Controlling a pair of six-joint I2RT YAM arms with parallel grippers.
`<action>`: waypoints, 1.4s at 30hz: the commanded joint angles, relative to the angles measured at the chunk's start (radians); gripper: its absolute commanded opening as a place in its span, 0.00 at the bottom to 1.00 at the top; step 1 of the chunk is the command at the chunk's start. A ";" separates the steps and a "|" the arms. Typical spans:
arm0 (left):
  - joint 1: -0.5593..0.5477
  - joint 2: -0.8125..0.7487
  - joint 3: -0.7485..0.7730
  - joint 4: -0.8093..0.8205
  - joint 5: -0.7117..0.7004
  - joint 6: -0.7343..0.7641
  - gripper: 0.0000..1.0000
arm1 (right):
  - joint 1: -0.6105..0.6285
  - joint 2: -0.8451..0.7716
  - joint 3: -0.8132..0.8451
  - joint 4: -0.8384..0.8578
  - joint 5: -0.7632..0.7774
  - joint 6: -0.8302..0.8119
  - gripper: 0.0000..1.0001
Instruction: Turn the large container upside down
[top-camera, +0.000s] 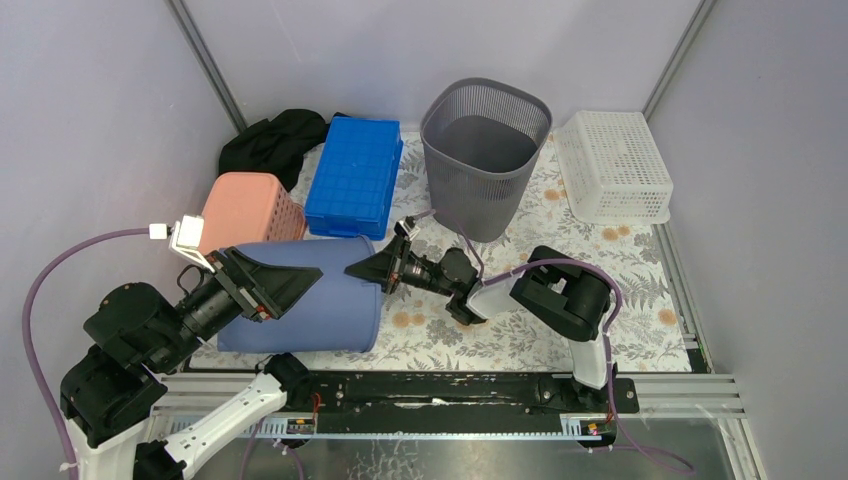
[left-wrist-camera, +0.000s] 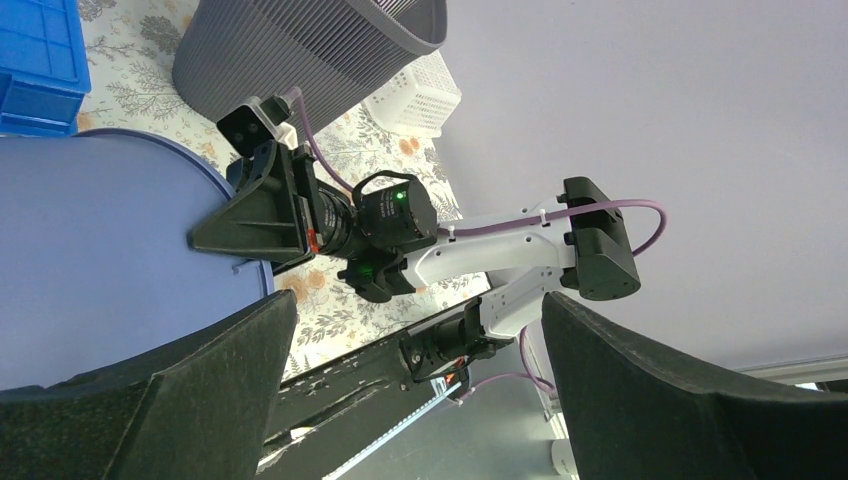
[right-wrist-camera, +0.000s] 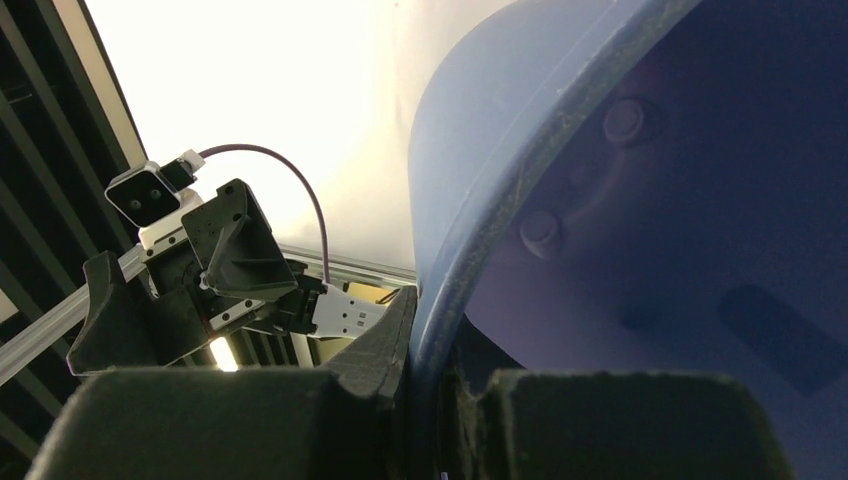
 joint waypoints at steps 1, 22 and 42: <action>-0.005 -0.006 -0.001 0.011 -0.015 0.010 1.00 | 0.015 -0.001 -0.022 0.179 0.005 -0.008 0.01; -0.004 -0.001 -0.026 0.027 -0.010 0.008 1.00 | 0.015 -0.024 -0.166 0.180 0.015 -0.035 0.25; -0.005 0.005 -0.032 0.038 0.000 0.008 1.00 | 0.011 -0.054 -0.275 0.179 0.027 -0.065 0.46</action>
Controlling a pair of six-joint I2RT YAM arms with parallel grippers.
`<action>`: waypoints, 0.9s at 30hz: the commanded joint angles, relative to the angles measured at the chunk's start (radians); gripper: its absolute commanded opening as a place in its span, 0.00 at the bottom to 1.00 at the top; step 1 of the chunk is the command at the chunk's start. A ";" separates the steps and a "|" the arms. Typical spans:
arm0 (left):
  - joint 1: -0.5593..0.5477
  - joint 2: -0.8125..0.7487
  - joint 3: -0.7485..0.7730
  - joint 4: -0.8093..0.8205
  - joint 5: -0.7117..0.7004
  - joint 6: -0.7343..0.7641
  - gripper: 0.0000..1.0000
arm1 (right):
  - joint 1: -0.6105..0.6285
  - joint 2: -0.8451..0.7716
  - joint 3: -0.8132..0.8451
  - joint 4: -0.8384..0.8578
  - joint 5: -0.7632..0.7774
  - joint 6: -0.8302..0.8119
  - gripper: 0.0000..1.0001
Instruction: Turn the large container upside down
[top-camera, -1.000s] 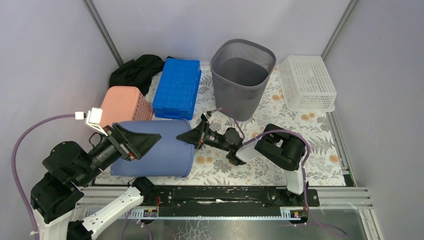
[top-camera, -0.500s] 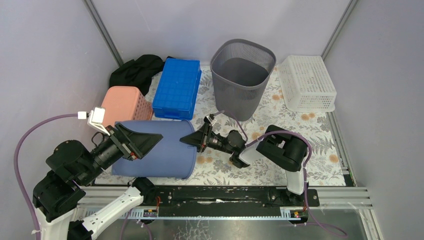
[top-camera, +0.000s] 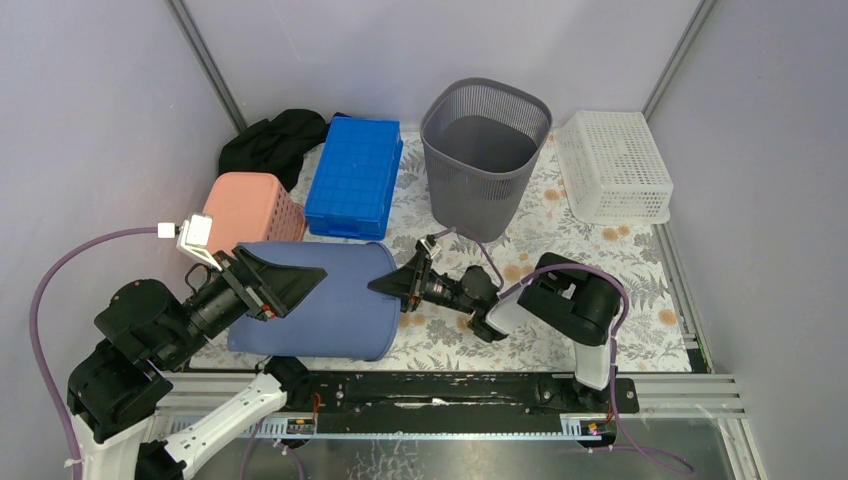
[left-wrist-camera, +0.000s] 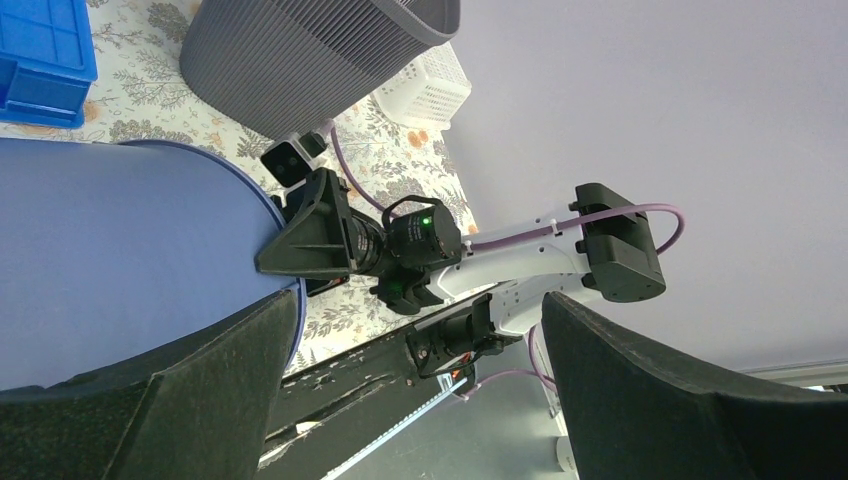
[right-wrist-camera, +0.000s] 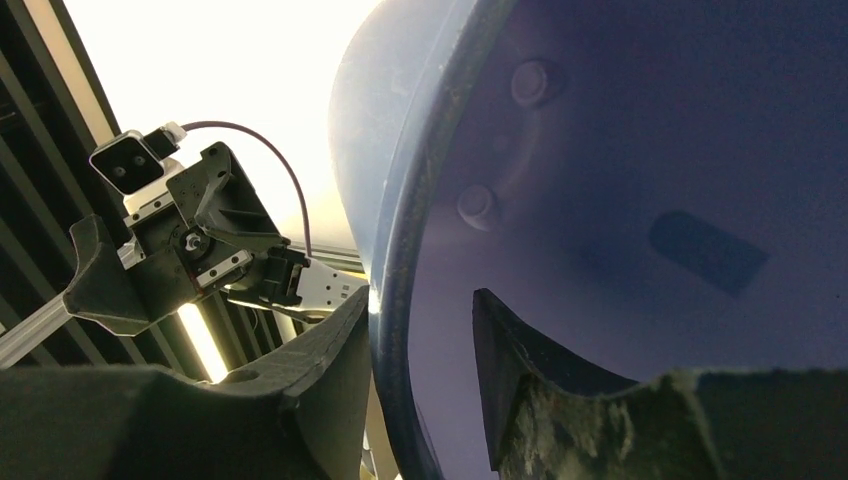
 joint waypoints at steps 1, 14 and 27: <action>-0.006 0.006 -0.005 0.036 0.001 0.008 1.00 | 0.003 -0.005 -0.054 0.064 0.002 -0.056 0.46; -0.004 0.014 -0.020 0.057 0.013 0.007 1.00 | -0.021 -0.050 -0.156 0.064 0.004 -0.078 0.52; -0.005 0.010 -0.037 0.069 0.020 -0.004 1.00 | -0.042 -0.089 -0.243 0.064 0.010 -0.098 0.52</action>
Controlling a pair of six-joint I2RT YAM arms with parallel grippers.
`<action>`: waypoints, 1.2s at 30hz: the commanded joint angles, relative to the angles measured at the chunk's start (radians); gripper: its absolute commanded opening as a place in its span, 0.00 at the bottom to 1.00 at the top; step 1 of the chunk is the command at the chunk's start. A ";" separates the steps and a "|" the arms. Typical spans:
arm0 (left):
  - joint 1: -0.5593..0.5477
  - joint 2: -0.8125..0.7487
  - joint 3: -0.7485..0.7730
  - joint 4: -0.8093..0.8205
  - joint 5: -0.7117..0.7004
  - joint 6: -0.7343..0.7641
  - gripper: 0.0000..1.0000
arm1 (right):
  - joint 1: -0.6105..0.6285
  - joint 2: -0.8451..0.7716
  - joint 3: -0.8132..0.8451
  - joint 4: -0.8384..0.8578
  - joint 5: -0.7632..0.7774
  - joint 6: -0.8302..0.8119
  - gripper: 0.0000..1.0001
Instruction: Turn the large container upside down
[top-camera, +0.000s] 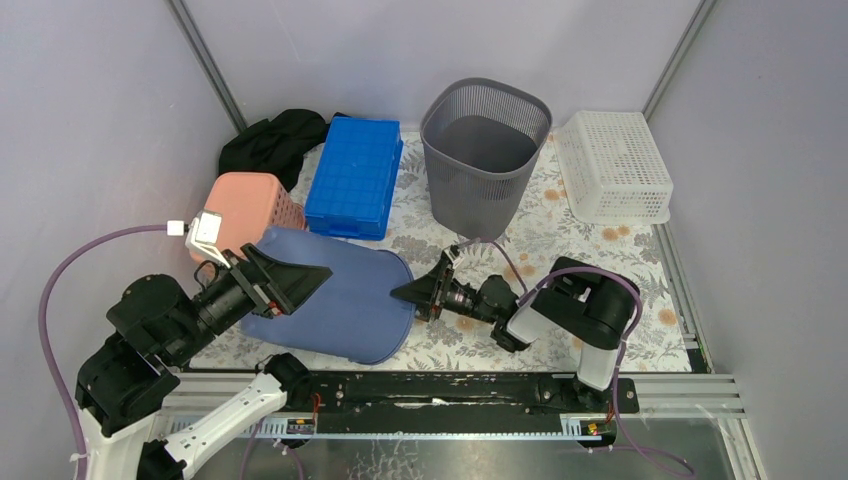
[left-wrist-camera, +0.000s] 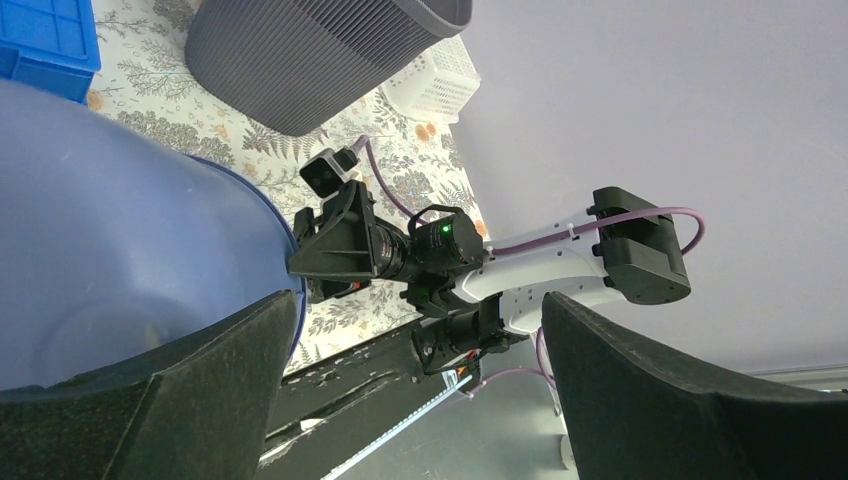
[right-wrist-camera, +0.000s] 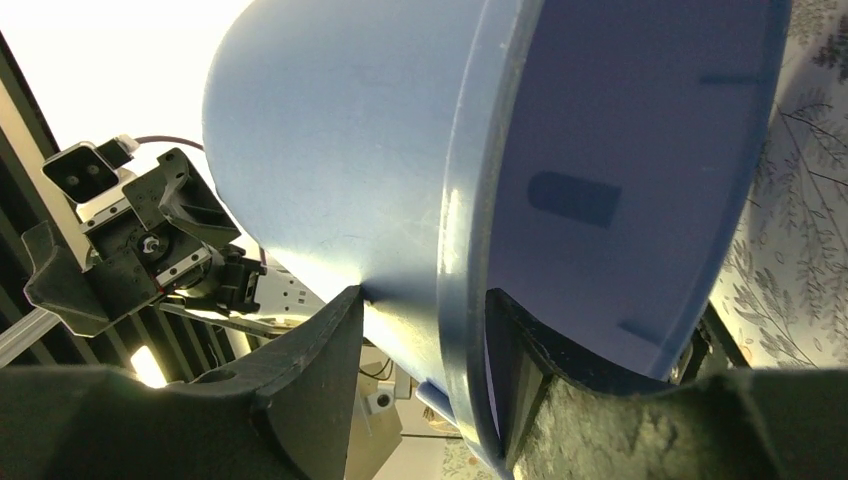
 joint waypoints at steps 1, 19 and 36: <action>-0.005 0.004 -0.009 0.061 0.020 -0.004 1.00 | -0.007 -0.016 -0.053 0.065 -0.011 -0.054 0.52; -0.005 -0.012 -0.029 0.072 0.024 -0.014 1.00 | -0.021 -0.033 -0.111 0.064 -0.003 -0.063 0.51; -0.004 -0.018 -0.034 0.072 0.023 -0.016 1.00 | -0.022 -0.026 -0.114 0.064 -0.005 -0.062 0.50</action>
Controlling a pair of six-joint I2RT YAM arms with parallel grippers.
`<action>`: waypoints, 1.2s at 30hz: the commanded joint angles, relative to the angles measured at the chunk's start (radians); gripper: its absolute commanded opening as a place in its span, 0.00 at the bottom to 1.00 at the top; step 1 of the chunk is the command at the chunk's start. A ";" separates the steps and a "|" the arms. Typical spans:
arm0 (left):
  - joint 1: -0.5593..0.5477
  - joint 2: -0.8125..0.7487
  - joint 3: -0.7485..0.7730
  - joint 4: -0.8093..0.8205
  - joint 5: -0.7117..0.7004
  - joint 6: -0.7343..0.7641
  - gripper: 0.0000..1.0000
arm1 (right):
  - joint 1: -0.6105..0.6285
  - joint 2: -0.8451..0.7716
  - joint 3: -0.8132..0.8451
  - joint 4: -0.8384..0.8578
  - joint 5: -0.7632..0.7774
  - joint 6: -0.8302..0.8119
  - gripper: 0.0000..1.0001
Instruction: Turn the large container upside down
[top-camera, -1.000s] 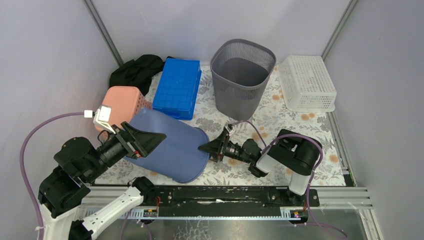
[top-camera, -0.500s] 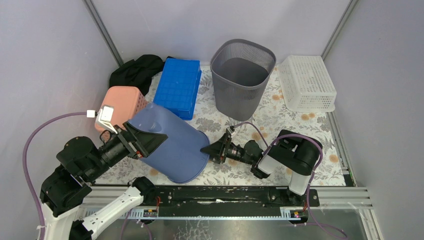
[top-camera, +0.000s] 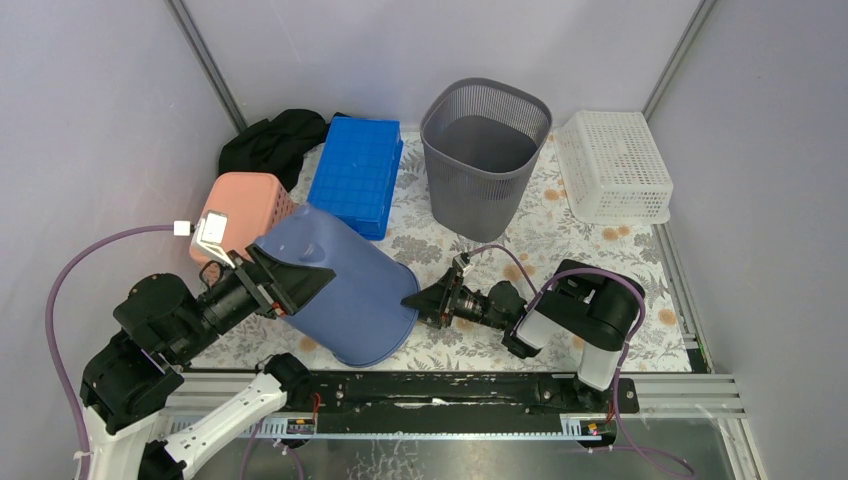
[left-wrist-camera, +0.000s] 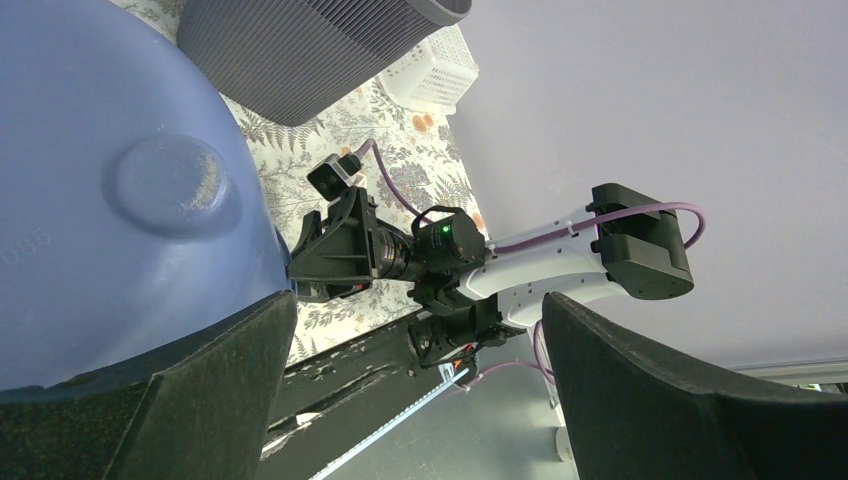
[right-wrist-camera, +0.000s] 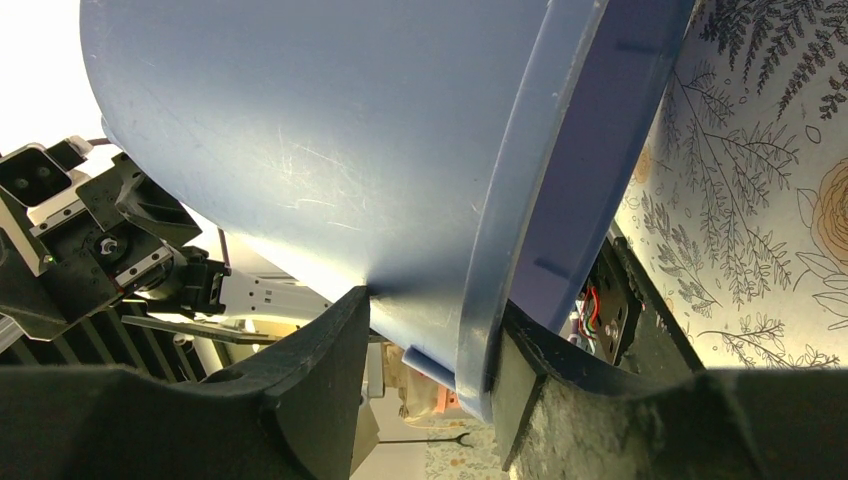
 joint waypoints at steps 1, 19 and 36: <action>-0.004 -0.013 -0.009 0.061 0.006 -0.004 1.00 | -0.005 0.002 -0.005 0.069 -0.006 -0.027 0.51; -0.005 -0.027 -0.060 0.067 -0.002 -0.007 1.00 | -0.012 0.003 -0.011 0.069 -0.017 -0.026 0.50; -0.005 -0.060 -0.118 0.067 -0.002 -0.022 1.00 | -0.046 0.032 -0.034 0.067 -0.054 -0.020 0.50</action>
